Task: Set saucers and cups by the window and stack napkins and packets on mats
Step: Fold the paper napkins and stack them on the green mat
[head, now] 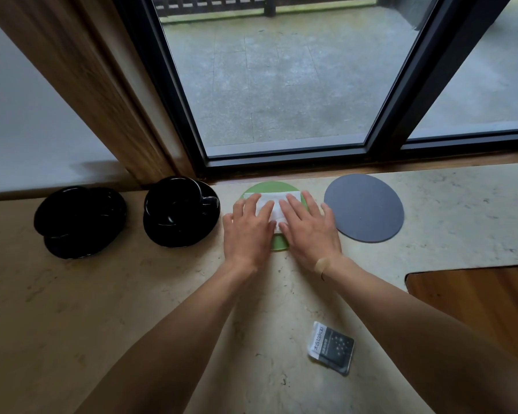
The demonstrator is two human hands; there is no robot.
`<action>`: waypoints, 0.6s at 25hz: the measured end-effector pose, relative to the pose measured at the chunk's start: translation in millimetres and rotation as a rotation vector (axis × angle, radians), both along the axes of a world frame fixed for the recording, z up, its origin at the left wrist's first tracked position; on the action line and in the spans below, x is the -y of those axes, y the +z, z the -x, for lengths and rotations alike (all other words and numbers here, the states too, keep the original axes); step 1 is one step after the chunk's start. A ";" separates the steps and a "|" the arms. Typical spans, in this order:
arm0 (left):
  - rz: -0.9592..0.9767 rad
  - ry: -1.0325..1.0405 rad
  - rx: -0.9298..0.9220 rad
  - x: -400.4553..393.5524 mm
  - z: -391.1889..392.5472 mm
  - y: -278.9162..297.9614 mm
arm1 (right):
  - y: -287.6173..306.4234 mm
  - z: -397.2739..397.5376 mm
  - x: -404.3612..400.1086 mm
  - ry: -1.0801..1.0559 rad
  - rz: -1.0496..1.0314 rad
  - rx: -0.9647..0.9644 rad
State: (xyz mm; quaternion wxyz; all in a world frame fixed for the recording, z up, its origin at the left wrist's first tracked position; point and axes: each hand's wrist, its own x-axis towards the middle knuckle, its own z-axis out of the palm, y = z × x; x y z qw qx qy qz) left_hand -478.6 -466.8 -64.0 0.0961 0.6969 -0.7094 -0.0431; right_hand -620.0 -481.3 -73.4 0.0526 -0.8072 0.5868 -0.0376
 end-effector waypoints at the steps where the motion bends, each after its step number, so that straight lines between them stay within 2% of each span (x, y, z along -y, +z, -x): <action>1: -0.047 0.001 0.034 -0.4 -1.5 -1.3 | -0.7 1.2 -0.2 0.005 -0.076 -0.052; 3: -0.107 0.008 0.058 -1.5 -4.9 -3.9 | 1.4 3.4 -0.5 -0.001 -0.148 -0.115; 8: -0.204 0.005 0.024 -8.4 -12.2 3.7 | 19.9 9.4 -5.0 -0.003 -0.222 -0.103; 12: -0.154 0.005 -0.107 -50.9 -20.1 11.5 | 39.4 32.3 -44.2 -0.047 -0.201 -0.063; 15: -0.189 0.048 -0.202 -105.1 -20.0 21.3 | 51.7 58.0 -97.4 -0.091 -0.238 -0.051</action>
